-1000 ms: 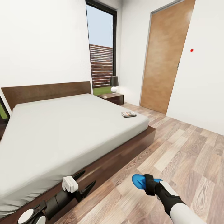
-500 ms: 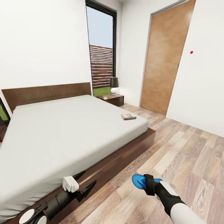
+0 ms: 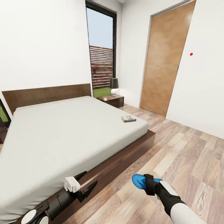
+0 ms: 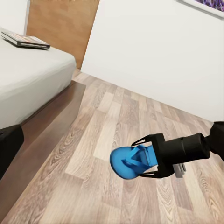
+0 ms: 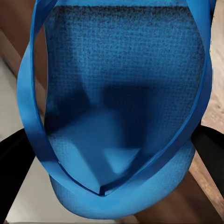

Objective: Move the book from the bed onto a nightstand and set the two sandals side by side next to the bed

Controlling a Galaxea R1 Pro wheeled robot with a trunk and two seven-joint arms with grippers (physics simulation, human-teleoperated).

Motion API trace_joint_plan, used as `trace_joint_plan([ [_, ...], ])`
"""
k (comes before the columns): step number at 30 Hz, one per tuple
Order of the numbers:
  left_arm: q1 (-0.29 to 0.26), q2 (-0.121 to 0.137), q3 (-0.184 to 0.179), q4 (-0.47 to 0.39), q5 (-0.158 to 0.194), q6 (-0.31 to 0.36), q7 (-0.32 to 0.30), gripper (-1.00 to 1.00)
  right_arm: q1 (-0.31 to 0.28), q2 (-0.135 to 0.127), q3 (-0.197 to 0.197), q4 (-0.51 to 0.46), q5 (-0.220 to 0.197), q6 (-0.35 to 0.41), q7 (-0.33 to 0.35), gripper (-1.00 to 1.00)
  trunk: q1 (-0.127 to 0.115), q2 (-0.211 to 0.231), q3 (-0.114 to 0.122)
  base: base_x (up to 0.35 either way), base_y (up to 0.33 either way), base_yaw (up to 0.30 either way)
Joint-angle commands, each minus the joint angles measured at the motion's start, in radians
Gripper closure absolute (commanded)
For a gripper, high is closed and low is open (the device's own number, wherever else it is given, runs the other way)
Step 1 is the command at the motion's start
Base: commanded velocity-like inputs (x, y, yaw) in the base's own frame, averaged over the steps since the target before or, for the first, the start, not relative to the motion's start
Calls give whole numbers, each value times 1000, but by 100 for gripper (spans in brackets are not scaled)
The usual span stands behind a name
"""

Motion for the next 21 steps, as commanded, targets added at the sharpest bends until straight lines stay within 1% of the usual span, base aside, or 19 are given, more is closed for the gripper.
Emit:
trace_joint_plan([
  [1, 0, 1, -1, -1, 10, 10, -1, -100, 0, 1, -4, -3, -3, 4, -6, 100, -4, 7, 2, 0, 0, 0],
  [3, 0, 1, -1, -1, 10, 10, -1, -100, 0, 1, 2, -10, 22, 5, -6, 100, -12, 21, 9, 0, 0, 0],
  [4, 0, 1, -1, -1, 10, 10, -1, -100, 0, 1, 29, -28, 63, 11, -7, 100, -16, 28, 12, 0, 0, 0],
  [5, 0, 1, -1, -1, 10, 10, -1, -100, 0, 1, 93, -58, 126, 15, -8, 100, -19, 35, 15, 0, 0, 0],
  [6, 0, 1, -1, -1, 10, 10, -1, -100, 0, 1, 154, -80, 174, 17, -9, 100, -23, 42, 18, 0, 0, 0],
  [7, 0, 1, -1, -1, 10, 10, -1, -100, 0, 1, 258, -107, 239, 18, -9, 100, -27, 49, 21, 0, 0, 0],
  [8, 0, 1, -1, -1, 10, 10, -1, -100, 0, 1, 324, -118, 273, 18, -8, 100, -31, 56, 24, 0, 0, 0],
  [9, 0, 1, 0, -1, 10, 10, -1, -100, 0, 1, 381, -126, 296, 14, -8, 100, -35, 63, 27, 0, 0, 0],
  [10, 0, 1, 0, -1, 10, 10, -2, -100, 0, 1, 428, -130, 311, 11, -8, 100, -39, 70, 31, 0, 0, 0],
  [12, 0, 2, 1, -1, 10, 11, -2, -100, 0, 1, 495, -138, 333, 6, -7, 100, -46, 84, 37, 0, 0, 0],
  [14, 0, 1, 1, -1, 9, 10, -2, -100, 0, -2, 515, -152, 339, 6, -5, 100, -54, 98, 43, 0, 0, 0],
  [15, 0, 2, 0, -1, 9, 10, -2, -100, 0, -6, 520, -179, 340, 9, -2, 100, -58, 105, 46, 0, 0, 0],
  [16, 0, 2, 0, -1, 10, 10, -3, -100, 2, -34, 527, -217, 342, 11, 0, 100, -62, 112, 49, 0, 0, 0],
  [17, 0, 2, 0, -1, 10, 10, -4, -100, 4, -80, 530, -235, 342, 13, 1, 100, -65, 119, 53, 0, 0, 0],
  [18, 0, 2, 0, -1, 10, 10, -5, -100, 6, -141, 532, -248, 342, 14, 4, 100, -69, 126, 56, 0, 0, 0],
  [19, 0, 2, 0, -1, 10, 11, -5, -100, 9, -208, 534, -257, 343, 16, 17, 100, -73, 133, 59, 0, 0, 0],
  [20, 0, 2, 0, 0, 10, 11, -6, -100, 11, -277, 535, -261, 343, 17, 50, 100, -77, 140, 62, 0, 0, 0],
  [21, 0, 2, 0, 0, 10, 11, -6, -100, 13, -344, 535, -261, 343, 18, 108, 100, -81, 147, 65, 0, 0, 0],
])
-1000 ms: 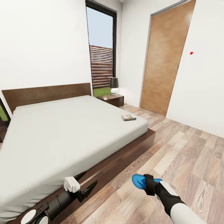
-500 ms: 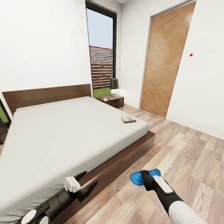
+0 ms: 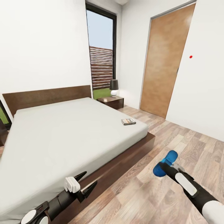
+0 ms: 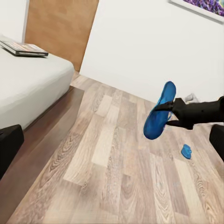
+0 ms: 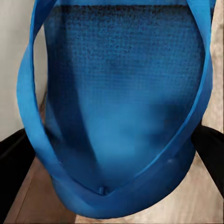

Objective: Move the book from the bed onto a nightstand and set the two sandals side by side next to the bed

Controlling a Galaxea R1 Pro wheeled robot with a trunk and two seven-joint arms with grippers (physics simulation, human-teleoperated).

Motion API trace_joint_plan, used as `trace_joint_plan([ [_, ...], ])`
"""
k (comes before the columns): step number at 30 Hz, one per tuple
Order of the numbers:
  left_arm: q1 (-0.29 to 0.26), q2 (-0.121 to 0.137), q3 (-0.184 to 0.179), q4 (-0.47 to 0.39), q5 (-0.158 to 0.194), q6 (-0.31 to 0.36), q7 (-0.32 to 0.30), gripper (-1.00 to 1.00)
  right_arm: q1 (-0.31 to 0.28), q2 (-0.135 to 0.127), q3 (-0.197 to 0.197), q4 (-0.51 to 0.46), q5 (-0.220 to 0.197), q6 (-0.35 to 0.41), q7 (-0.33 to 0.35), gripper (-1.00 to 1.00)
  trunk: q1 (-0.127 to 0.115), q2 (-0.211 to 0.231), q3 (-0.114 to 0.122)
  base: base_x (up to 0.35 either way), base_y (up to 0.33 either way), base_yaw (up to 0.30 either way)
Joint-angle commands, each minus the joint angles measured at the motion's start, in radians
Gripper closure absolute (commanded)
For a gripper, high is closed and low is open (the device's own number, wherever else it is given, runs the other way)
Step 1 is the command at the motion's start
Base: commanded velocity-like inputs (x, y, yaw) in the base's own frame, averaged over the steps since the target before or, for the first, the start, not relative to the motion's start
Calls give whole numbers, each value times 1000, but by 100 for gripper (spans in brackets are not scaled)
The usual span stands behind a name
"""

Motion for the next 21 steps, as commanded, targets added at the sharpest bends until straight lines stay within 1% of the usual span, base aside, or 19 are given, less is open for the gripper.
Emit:
trace_joint_plan([
  [1, 0, 1, -1, 0, 10, 11, -1, -100, 2, -63, 7, 1, -11, 1, 78, 100, -4, 7, 2, 0, 0, 0],
  [2, 0, 1, 0, 0, 10, 11, -1, -100, 4, -124, 7, 9, -12, 1, 183, 100, -8, 14, 5, 0, 0, 0],
  [3, 0, 1, 0, 0, 10, 11, -1, -100, 5, -178, 7, 25, -12, 1, 303, 100, -12, 21, 9, 0, 0, 0],
  [4, 0, 3, 2, 0, 11, 11, -2, -100, 6, -233, 7, 76, -12, 0, 493, 100, -15, 28, 12, 0, 0, 0],
  [5, 1, 4, 3, 0, 12, 11, -3, -100, 6, -255, 7, 130, -11, -1, 616, 100, -19, 35, 15, 0, 0, 0],
  [7, 3, 9, 8, 0, 14, 11, -10, -100, 7, -278, 8, 269, -5, -8, 834, 100, -27, 49, 21, 0, 0, 0],
  [8, 5, 13, 14, 0, 16, 11, -14, -100, 7, -283, 8, 347, 8, -10, 923, 100, -31, 56, 24, 0, 0, 0],
  [9, 5, 17, 18, 0, 17, 11, -17, -100, 7, -285, 9, 425, 30, -12, 995, 100, -35, 63, 27, 0, 0, 0],
  [10, 7, 24, 29, 1, 18, 11, -21, -100, 7, -286, 9, 463, 43, -12, 1024, 100, -38, 70, 31, 0, 0, 0],
  [11, 8, 32, 41, 2, 19, 11, -26, -100, 7, -287, 9, 533, 72, -14, 1069, 100, -42, 77, 34, 0, 0, 0],
  [12, 10, 37, 53, 8, 20, 11, -30, -100, 7, -288, 9, 595, 102, -17, 1099, 100, -46, 84, 37, 0, 0, 0],
  [13, 11, 44, 69, 31, 21, 11, -41, -100, 7, -287, 9, 665, 137, -28, 1124, 100, -50, 91, 40, 0, 0, 0],
  [14, 11, 49, 79, 56, 21, 10, -54, -100, 7, -286, 9, 696, 152, -43, 1134, 100, -54, 98, 43, 0, 0, 0],
  [15, 11, 53, 91, 103, 19, 9, -79, -100, 7, -276, 9, 723, 165, -74, 1142, 100, -54, 98, 43, 0, 0, 0],
  [17, 11, 56, 106, 149, 17, 8, -113, -100, 7, -253, 9, 740, 174, -114, 1147, 100, -54, 98, 43, 0, 0, 0],
  [18, 12, 58, 120, 207, 16, 5, -152, -100, 7, -211, 9, 751, 178, -139, 1150, 100, -54, 98, 43, 0, 0, 0],
  [19, 12, 59, 122, 252, 14, 1, -156, -100, 7, -206, 9, 752, 179, -141, 1150, 100, -54, 98, 43, 0, 0, 0],
  [20, 12, 57, 120, 306, 15, -30, -174, -100, 7, -200, 9, 753, 180, -145, 1149, 100, -54, 98, 43, 0, 0, 0],
  [21, 12, 57, 120, 313, 15, -36, -201, -100, 7, -199, 9, 754, 183, -145, 1149, 100, -54, 98, 43, 0, 0, 0],
])
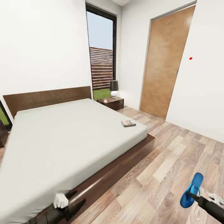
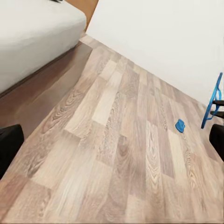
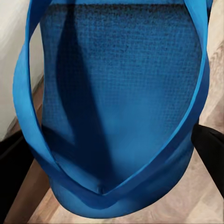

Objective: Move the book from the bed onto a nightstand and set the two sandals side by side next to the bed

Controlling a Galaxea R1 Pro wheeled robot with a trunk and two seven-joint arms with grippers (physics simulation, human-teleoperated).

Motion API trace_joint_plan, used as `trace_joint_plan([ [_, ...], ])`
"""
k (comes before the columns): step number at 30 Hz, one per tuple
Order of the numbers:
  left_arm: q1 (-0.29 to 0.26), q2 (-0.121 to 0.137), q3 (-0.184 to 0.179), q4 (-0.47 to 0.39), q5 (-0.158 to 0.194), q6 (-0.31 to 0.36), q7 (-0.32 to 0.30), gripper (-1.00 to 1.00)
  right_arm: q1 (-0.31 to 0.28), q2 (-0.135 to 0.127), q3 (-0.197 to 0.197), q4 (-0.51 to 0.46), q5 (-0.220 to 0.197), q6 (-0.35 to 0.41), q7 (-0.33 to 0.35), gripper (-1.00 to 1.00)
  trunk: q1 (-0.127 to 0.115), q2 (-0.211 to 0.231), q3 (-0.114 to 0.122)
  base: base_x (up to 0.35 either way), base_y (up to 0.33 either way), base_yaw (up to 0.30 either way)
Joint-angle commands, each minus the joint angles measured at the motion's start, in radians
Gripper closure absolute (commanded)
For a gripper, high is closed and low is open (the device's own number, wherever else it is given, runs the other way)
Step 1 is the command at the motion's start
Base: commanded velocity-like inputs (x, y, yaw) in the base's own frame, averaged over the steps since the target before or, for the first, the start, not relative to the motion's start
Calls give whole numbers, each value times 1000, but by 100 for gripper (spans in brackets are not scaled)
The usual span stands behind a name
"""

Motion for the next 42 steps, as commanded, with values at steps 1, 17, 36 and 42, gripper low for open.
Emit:
trace_joint_plan([
  [1, 0, 0, 0, 3, 8, 8, -23, -100, -2, 1, 6, 4, -7, 2, 6, 100, 0, 0, -1, 0, 0, 0],
  [17, 0, -6, -1, 93, 5, 3, -60, -100, -2, 1, 6, 12, -1, 3, -5, 100, -12, 21, 9, 0, 0, 0],
  [36, 0, -26, 0, 187, 1, -34, -58, -100, -2, 23, 6, 12, -1, 2, -6, 100, -12, 21, 9, 0, 0, -163],
  [42, 0, -27, 1, 188, 1, -34, -58, -100, -2, 23, 6, 12, -1, 2, -6, 100, -12, 21, 9, 0, 0, -283],
])
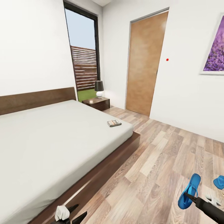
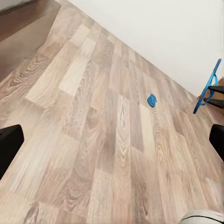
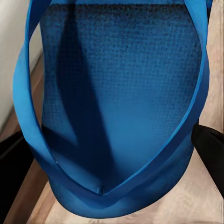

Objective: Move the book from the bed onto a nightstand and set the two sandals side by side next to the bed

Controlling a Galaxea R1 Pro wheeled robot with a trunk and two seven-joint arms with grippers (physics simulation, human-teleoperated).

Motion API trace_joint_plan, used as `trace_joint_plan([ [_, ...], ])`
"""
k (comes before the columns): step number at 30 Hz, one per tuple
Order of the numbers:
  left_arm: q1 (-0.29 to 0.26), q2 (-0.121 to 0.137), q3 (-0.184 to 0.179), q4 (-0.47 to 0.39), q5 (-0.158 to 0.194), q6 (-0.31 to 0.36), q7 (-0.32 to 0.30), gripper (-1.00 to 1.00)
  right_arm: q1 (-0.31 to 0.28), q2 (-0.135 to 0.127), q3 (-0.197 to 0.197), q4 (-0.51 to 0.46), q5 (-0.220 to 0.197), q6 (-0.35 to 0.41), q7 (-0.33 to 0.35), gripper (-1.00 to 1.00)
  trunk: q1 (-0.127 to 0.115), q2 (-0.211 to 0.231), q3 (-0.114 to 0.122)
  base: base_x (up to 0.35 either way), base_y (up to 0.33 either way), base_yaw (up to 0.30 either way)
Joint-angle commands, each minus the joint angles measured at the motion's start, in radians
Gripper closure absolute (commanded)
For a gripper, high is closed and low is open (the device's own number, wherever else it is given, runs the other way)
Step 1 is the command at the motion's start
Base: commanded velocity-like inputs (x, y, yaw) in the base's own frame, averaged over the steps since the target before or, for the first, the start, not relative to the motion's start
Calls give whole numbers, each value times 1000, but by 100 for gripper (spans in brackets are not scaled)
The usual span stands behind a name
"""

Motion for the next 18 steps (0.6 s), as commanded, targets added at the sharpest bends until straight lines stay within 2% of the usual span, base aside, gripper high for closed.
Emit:
trace_joint_plan([
  [1, 0, 0, 1, -1, 7, 8, -3, -100, -2, 1, 7, 4, -10, 2, 6, 100, 0, 0, -1, 0, 0, -283],
  [13, 0, 0, 1, -1, 7, 9, -3, -100, -2, 1, 7, 4, -10, 2, 6, 100, 0, 0, -1, 0, 0, -283],
  [18, 0, 0, 1, 4, 7, 8, -1, -100, -2, 20, 7, 4, -10, 2, 5, 100, 0, 0, -1, 0, 0, -280],
])
